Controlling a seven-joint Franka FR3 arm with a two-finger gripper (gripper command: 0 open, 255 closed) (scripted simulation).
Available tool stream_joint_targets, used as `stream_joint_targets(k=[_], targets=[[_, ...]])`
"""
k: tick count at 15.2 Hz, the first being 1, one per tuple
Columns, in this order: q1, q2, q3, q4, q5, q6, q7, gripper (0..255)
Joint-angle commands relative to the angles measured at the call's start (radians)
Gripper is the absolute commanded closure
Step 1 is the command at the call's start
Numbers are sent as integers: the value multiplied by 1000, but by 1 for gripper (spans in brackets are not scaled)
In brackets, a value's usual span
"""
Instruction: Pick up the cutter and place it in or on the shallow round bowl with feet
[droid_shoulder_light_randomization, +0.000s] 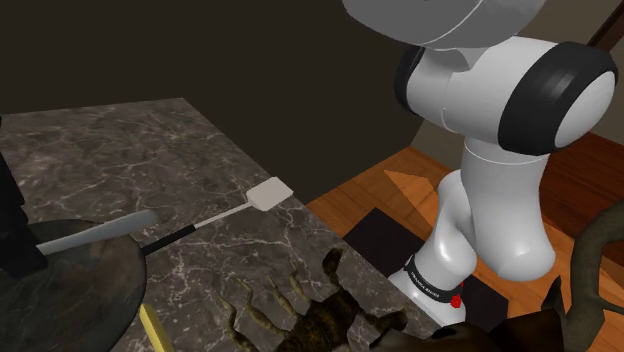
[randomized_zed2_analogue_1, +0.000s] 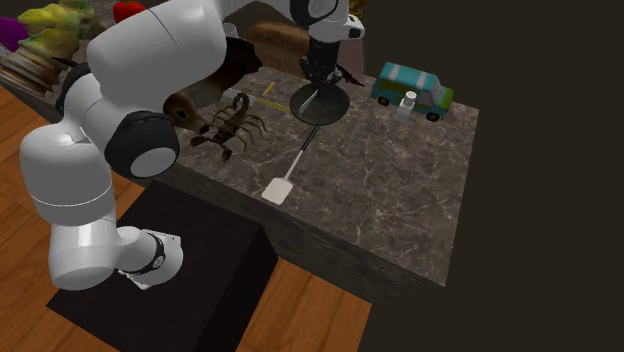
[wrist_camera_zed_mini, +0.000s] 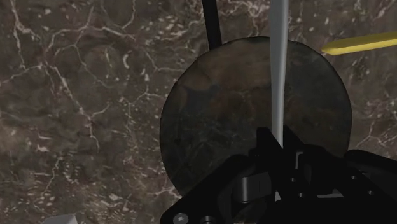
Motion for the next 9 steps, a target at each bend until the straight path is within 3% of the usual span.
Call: stream_joint_targets(k=[1, 5, 9], targets=[[-9, -13, 1, -52, 4, 39, -1, 255], [-21, -29, 1, -136, 8, 107, -1, 255], [-21, -29, 1, -136, 8, 107, -1, 255]])
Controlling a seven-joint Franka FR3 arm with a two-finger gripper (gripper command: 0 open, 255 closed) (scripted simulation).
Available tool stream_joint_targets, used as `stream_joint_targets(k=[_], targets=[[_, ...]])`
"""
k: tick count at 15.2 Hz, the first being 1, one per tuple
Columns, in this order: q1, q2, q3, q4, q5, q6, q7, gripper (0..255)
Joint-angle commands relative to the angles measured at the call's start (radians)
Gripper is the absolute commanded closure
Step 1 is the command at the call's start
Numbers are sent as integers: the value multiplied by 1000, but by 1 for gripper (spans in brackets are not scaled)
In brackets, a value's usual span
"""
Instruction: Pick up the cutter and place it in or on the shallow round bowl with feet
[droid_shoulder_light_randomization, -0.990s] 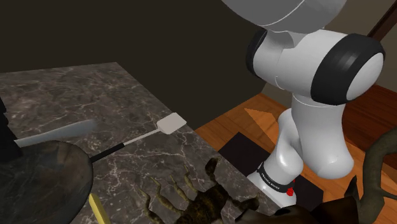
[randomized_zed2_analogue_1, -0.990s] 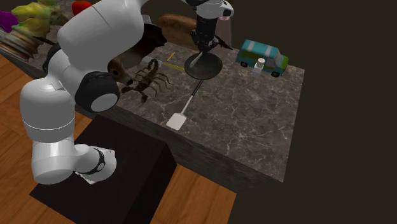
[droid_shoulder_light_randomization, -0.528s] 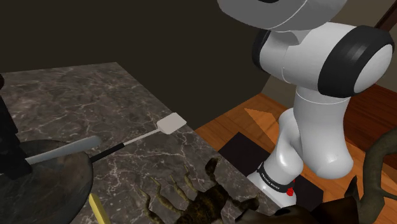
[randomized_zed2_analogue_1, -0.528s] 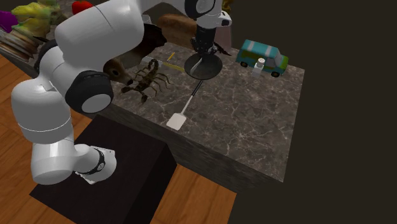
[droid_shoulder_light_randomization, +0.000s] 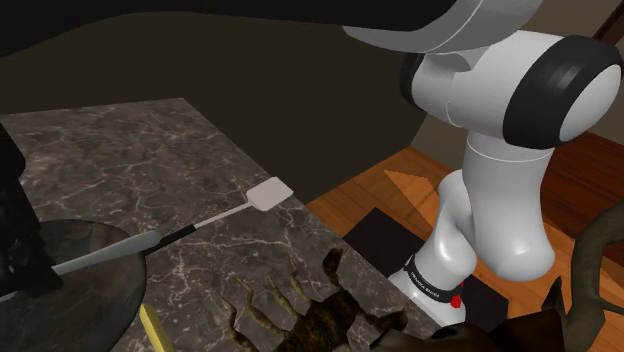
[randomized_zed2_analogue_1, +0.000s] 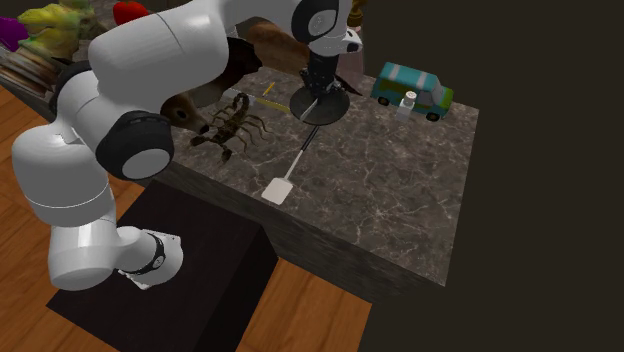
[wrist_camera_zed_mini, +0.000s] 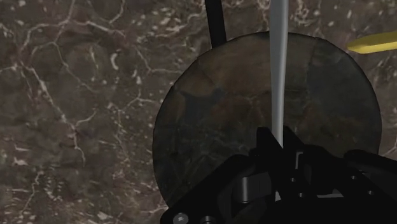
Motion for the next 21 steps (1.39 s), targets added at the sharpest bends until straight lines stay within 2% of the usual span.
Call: stream_joint_targets(k=[1, 3, 4, 9, 13, 21], targets=[[-1, -1, 0, -3, 0, 2, 0, 255], [-1, -1, 0, -3, 0, 2, 0, 255], [-1, -1, 0, -3, 0, 2, 0, 0], [-1, -1, 0, -3, 0, 2, 0, 0], [41, 77, -5, 254, -22, -175, -2, 0], [41, 77, -5, 253, -21, -175, -3, 0]])
